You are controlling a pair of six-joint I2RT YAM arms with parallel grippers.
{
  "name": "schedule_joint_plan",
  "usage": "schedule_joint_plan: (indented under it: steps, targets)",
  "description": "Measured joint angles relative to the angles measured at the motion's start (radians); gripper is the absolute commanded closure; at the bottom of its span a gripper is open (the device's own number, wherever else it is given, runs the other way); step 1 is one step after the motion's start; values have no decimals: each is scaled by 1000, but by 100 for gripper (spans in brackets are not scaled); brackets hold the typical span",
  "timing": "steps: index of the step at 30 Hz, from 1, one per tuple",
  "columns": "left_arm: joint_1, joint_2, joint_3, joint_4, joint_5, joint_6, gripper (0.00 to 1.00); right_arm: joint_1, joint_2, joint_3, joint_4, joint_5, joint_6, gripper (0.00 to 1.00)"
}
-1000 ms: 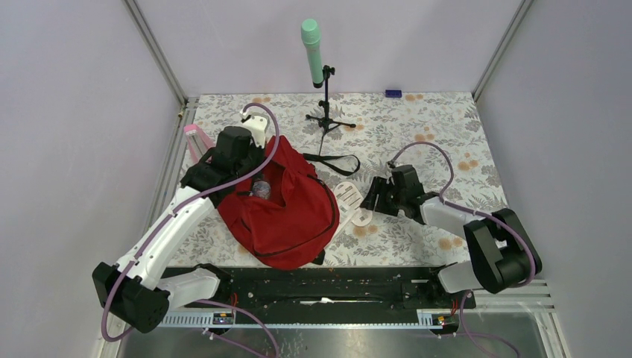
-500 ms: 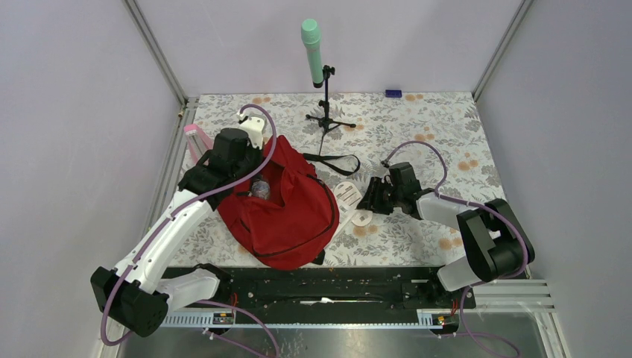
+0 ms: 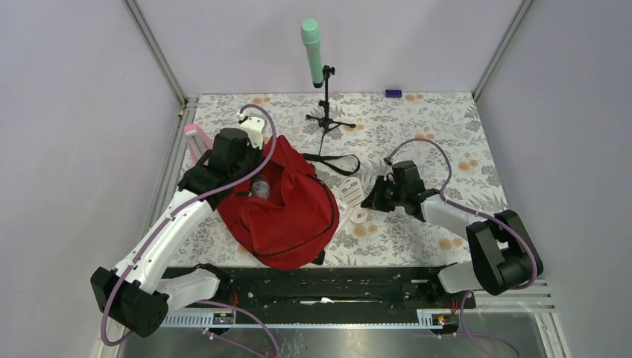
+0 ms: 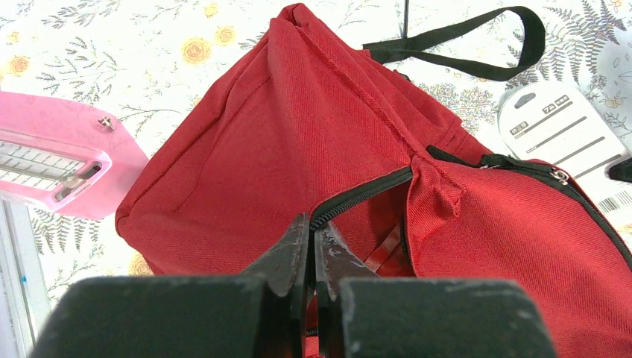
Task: Pack the student bag
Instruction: Pick up the stationery from the center of the board.
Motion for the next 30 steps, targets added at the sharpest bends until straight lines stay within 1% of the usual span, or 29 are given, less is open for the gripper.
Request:
schedule_joint_plan:
  steps: [8, 13, 16, 19, 22, 27, 30]
  targets:
    - [2, 0, 0, 2, 14, 0, 100, 0, -123, -5, -44, 54, -5, 100]
    - [3, -8, -17, 14, 22, 1, 100, 0, -277, -16, -102, 137, -18, 100]
    - [3, -10, -17, 16, 28, 1, 100, 0, -406, -16, -152, 195, -34, 100]
    - [4, -10, -24, 25, 38, 1, 100, 0, -499, -13, -195, 212, -44, 100]
    - [3, -10, -32, 34, 47, 1, 100, 0, -534, 20, -252, 177, -49, 100]
    - [4, -10, -32, 37, 51, 1, 100, 6, -534, 72, -288, 33, -20, 100]
    - [4, -10, -33, 37, 51, 1, 100, 59, -522, 100, -305, -33, 8, 100]
